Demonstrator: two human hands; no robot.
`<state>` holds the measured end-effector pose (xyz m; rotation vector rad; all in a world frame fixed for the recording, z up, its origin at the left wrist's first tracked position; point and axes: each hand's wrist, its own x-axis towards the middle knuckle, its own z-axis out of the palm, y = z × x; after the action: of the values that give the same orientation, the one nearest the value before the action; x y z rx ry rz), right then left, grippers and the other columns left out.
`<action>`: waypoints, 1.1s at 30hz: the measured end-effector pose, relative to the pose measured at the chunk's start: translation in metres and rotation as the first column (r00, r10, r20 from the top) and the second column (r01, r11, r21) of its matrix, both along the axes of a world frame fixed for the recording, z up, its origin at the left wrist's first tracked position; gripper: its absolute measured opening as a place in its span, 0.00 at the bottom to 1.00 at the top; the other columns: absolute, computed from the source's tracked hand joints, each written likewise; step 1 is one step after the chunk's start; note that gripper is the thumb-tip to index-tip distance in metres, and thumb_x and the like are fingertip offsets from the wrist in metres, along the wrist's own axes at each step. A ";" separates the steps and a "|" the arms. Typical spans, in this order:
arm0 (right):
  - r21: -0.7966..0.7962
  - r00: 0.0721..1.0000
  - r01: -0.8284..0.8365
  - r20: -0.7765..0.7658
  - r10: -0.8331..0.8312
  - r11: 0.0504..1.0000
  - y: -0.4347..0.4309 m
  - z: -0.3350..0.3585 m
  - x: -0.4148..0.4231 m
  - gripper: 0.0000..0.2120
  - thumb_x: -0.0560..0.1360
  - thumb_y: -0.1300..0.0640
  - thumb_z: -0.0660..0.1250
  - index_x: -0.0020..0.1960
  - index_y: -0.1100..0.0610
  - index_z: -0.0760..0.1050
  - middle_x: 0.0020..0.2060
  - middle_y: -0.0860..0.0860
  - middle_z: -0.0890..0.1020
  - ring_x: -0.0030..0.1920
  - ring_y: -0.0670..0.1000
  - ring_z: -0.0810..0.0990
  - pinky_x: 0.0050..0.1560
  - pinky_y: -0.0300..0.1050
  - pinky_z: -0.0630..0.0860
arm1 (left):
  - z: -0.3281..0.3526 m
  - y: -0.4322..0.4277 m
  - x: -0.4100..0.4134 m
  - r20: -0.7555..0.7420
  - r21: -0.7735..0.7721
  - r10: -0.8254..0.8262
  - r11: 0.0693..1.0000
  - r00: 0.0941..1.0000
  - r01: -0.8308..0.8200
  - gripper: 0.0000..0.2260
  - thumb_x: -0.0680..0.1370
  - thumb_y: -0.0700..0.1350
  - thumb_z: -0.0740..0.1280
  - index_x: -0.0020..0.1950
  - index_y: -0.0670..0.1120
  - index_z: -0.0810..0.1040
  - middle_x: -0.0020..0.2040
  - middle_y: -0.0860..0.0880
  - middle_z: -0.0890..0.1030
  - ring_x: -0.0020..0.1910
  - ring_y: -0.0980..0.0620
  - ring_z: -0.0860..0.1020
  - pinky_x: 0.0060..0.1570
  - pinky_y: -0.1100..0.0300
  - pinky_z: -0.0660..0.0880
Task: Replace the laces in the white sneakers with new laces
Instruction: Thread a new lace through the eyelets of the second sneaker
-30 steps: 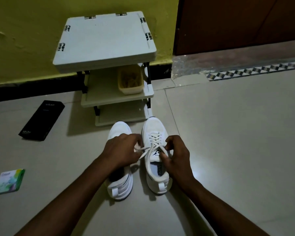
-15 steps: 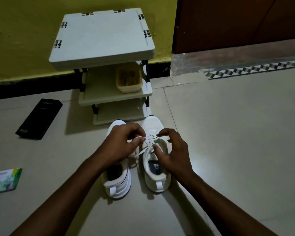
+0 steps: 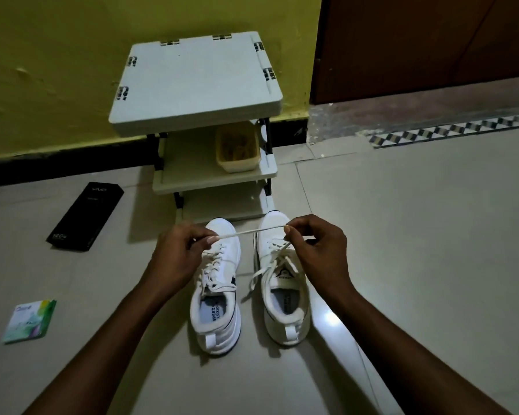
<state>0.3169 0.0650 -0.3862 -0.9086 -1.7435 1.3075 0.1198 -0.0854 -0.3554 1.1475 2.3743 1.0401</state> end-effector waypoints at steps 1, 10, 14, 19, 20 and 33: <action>-0.003 1.000 0.016 0.006 -0.016 1.000 0.000 -0.001 0.000 0.05 0.75 0.62 0.73 0.43 0.53 0.82 0.36 0.47 0.84 0.41 0.49 0.84 0.40 0.53 0.81 | -0.001 -0.003 -0.002 -0.033 -0.035 -0.012 0.999 0.999 0.011 0.04 0.78 0.41 0.72 0.46 0.47 0.87 0.39 0.57 0.82 0.40 0.63 0.79 0.39 0.71 0.70; 0.054 0.984 0.107 0.137 -0.113 0.993 0.005 -0.015 0.010 0.03 0.75 0.56 0.74 0.45 0.50 0.81 0.37 0.44 0.83 0.43 0.43 0.82 0.46 0.49 0.81 | -0.007 -0.004 0.008 -0.401 -0.199 0.031 0.973 0.916 -0.120 0.07 0.79 0.41 0.70 0.42 0.47 0.84 0.40 0.49 0.74 0.44 0.43 0.76 0.43 0.51 0.73; 0.131 0.970 0.004 0.242 -0.036 0.991 0.001 -0.024 0.031 0.10 0.71 0.53 0.77 0.48 0.49 0.78 0.42 0.43 0.82 0.45 0.44 0.81 0.41 0.44 0.80 | -0.001 0.016 0.032 0.236 -0.055 0.153 0.988 0.960 -0.144 0.08 0.76 0.44 0.75 0.37 0.50 0.85 0.32 0.49 0.83 0.34 0.50 0.81 0.39 0.57 0.75; 0.161 0.916 -0.244 0.363 0.172 0.956 -0.009 -0.029 0.047 0.15 0.68 0.54 0.79 0.53 0.51 0.81 0.44 0.41 0.83 0.45 0.41 0.82 0.44 0.37 0.80 | -0.002 0.041 0.073 0.552 0.036 0.097 0.989 0.828 -0.140 0.04 0.75 0.34 0.74 0.41 0.38 0.83 0.34 0.40 0.83 0.31 0.49 0.79 0.39 0.54 0.79; 0.161 0.915 -0.258 0.357 0.187 0.953 -0.010 -0.030 0.048 0.14 0.69 0.56 0.78 0.53 0.52 0.81 0.44 0.42 0.83 0.45 0.41 0.83 0.45 0.38 0.81 | -0.004 0.044 0.079 0.593 0.043 0.096 0.988 0.799 -0.151 0.03 0.75 0.31 0.73 0.42 0.35 0.82 0.35 0.40 0.84 0.32 0.47 0.81 0.40 0.52 0.80; -0.286 0.998 -0.042 0.030 0.053 0.957 -0.008 -0.044 0.054 0.11 0.69 0.68 0.77 0.50 0.59 0.84 0.40 0.49 0.87 0.42 0.47 0.86 0.43 0.36 0.79 | -0.034 0.057 0.114 0.566 0.024 0.226 0.957 0.793 -0.290 0.08 0.73 0.34 0.77 0.37 0.39 0.79 0.35 0.43 0.86 0.36 0.44 0.86 0.45 0.40 0.84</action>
<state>0.3705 0.0569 -0.4298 -1.0620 -1.6391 1.6130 0.2338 -0.0281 -0.3895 0.4422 2.0357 1.3854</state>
